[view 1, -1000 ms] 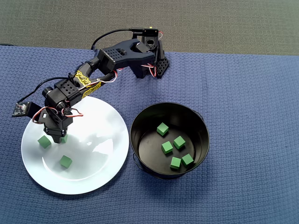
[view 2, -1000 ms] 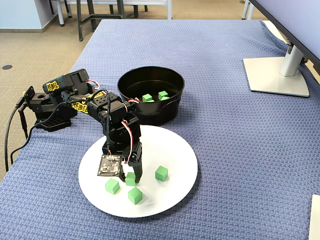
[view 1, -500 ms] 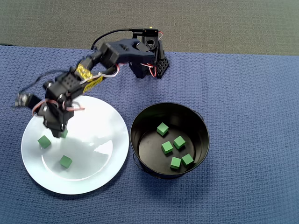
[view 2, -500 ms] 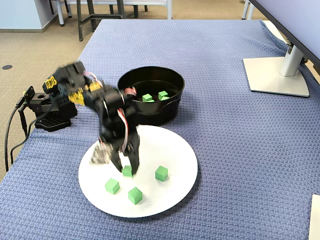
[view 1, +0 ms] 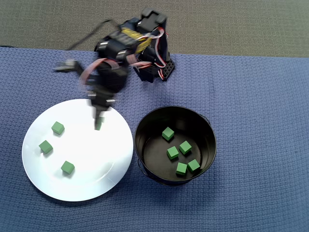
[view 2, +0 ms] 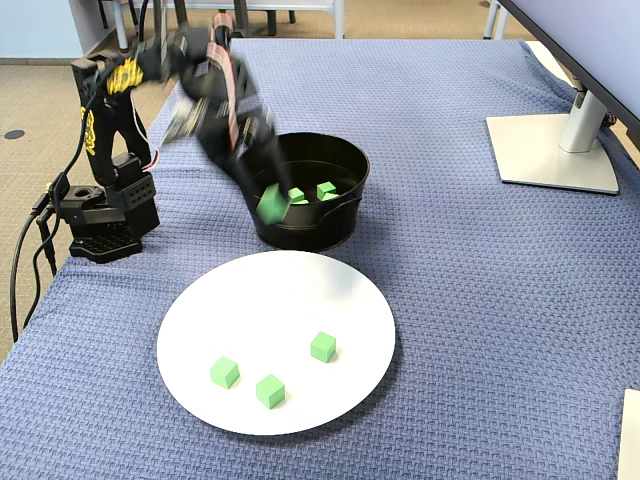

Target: Pick up the green cubes from the white plate and place them in the black recipient

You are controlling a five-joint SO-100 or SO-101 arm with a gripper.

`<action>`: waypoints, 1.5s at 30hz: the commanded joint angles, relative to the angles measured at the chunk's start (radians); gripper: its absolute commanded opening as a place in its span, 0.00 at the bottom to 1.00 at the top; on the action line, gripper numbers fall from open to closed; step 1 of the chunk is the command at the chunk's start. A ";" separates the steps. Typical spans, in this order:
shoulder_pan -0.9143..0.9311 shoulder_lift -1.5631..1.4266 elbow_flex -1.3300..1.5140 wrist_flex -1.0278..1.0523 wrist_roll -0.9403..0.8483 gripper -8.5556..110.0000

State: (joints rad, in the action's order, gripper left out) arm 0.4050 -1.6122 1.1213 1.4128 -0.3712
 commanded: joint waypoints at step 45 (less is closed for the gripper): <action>0.390 -0.232 0.650 -0.624 -1.505 0.28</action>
State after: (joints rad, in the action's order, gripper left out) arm 0.6964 -1.8331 1.6904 0.9480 -1.6935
